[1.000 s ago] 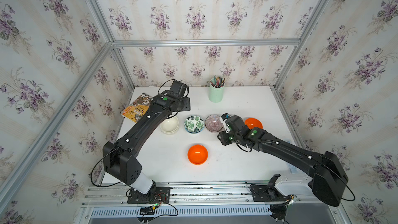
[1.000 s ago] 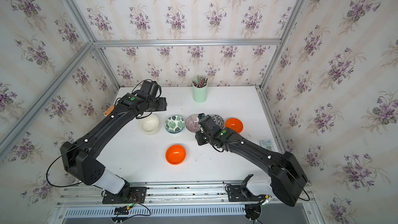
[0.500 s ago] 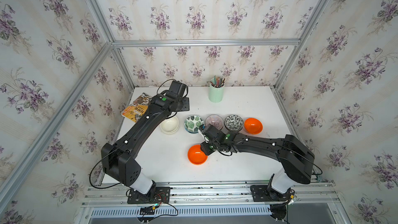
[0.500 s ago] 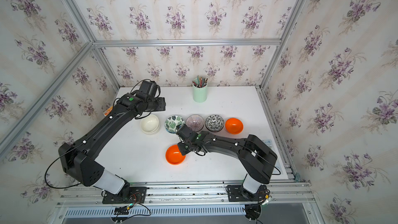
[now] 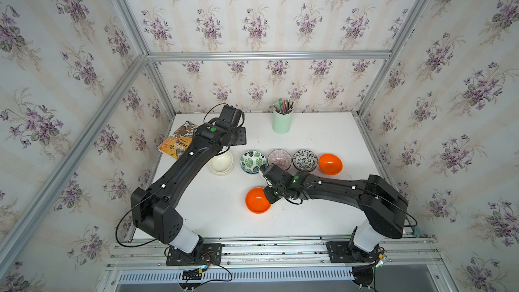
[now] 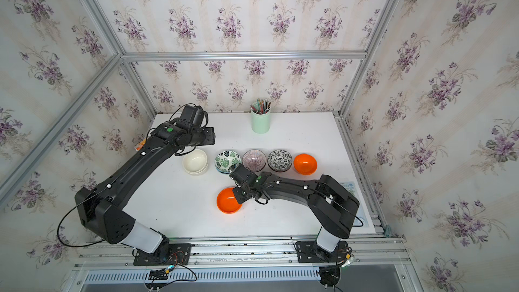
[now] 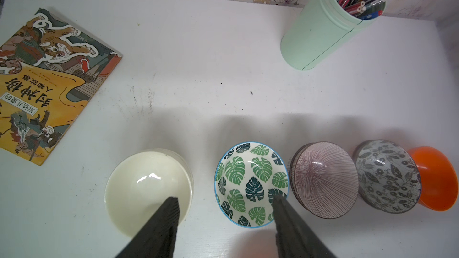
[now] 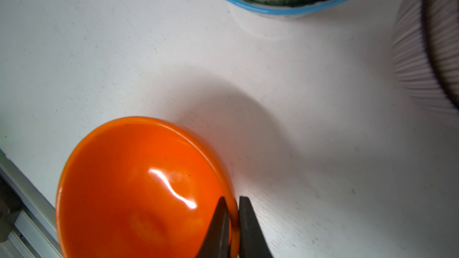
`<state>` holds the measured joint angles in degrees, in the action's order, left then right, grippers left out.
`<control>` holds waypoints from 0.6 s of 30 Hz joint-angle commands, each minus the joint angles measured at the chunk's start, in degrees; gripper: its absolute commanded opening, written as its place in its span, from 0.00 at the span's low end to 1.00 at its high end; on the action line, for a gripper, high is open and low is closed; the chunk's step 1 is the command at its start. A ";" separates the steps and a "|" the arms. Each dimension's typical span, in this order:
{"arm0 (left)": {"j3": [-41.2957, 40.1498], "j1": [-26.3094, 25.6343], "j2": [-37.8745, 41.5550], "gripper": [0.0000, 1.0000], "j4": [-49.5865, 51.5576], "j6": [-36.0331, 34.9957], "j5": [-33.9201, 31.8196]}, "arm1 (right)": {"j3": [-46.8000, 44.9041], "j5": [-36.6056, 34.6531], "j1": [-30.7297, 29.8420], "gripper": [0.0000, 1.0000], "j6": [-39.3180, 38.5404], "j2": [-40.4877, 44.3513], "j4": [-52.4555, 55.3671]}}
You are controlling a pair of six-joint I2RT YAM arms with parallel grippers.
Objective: Stack the bowls
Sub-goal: Pick up the bowl from the center of the board.
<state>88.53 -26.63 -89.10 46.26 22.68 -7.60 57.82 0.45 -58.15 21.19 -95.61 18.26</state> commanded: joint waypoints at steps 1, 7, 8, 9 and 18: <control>-0.15 0.09 0.32 0.64 -0.59 0.01 -0.05 | 0.10 0.09 -0.03 0.09 0.34 1.73 -0.92; -0.08 0.10 0.37 0.64 -0.59 0.00 -0.05 | 2.17 -0.76 1.26 0.08 -0.10 8.21 0.78; -0.01 0.10 0.35 0.64 -0.60 0.05 -0.05 | 2.75 -0.96 2.49 0.08 -0.42 9.52 1.46; 0.09 0.09 0.45 0.64 -0.62 0.02 -0.05 | 3.15 -1.16 4.30 0.08 -0.63 11.20 2.47; -0.12 0.25 0.51 0.64 -1.03 -0.13 0.25 | 0.95 0.50 41.25 0.09 -2.63 22.46 8.18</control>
<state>88.42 -26.48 -88.77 46.24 22.68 -7.57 59.72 0.80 -25.45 19.51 -74.50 23.20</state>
